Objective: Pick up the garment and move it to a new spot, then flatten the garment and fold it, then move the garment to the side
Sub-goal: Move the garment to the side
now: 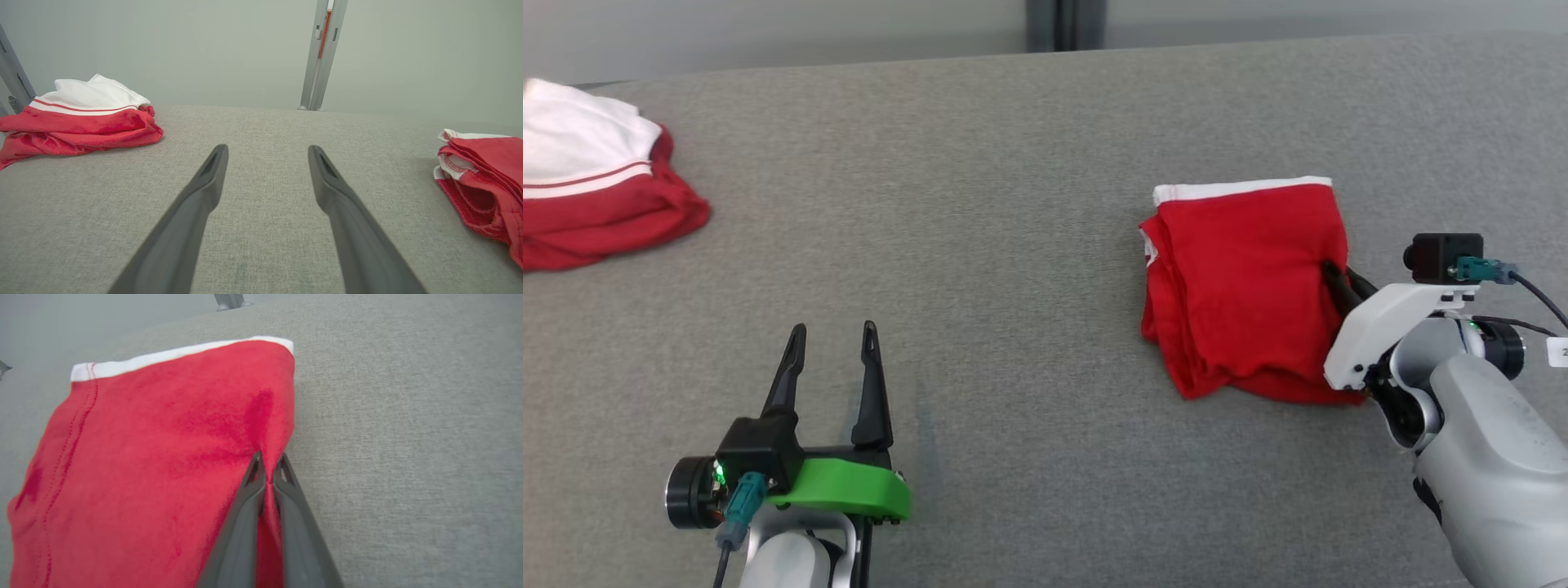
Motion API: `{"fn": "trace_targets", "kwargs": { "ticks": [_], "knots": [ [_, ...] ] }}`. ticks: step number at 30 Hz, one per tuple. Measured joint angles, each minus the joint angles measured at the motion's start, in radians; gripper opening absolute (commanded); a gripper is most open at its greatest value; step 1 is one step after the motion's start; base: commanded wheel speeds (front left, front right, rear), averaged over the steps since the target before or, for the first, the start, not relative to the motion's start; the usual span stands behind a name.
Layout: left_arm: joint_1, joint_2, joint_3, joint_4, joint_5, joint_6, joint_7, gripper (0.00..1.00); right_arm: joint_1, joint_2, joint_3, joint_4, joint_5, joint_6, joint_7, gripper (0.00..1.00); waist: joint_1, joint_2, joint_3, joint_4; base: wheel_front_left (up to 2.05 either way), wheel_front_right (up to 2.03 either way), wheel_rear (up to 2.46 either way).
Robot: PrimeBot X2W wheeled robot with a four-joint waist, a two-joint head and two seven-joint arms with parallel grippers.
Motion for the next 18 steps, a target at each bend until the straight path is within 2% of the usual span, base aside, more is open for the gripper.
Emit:
{"fn": "trace_targets", "kwargs": {
  "ticks": [5,13,18],
  "knots": [
    [-0.027,0.026,-0.013,-0.007,0.025,-0.005,0.019,1.00,-0.037,-0.022,-0.016,0.045,-0.015,-0.001,-0.068,0.00,0.0000,0.0000,0.025,-0.105,0.00,0.00,0.00],
    [-0.088,0.045,-0.056,-0.026,0.057,-0.022,0.058,1.00,-0.086,0.025,-0.005,0.138,-0.024,-0.001,-0.139,0.00,0.0000,0.0000,0.065,-0.277,0.00,0.00,0.00],
    [-0.102,0.045,-0.068,-0.037,0.059,-0.022,0.070,1.00,-0.119,0.036,0.010,0.178,-0.018,-0.001,-0.168,0.00,0.0000,0.0000,0.091,-0.342,0.00,0.00,0.00]
  ]
}}
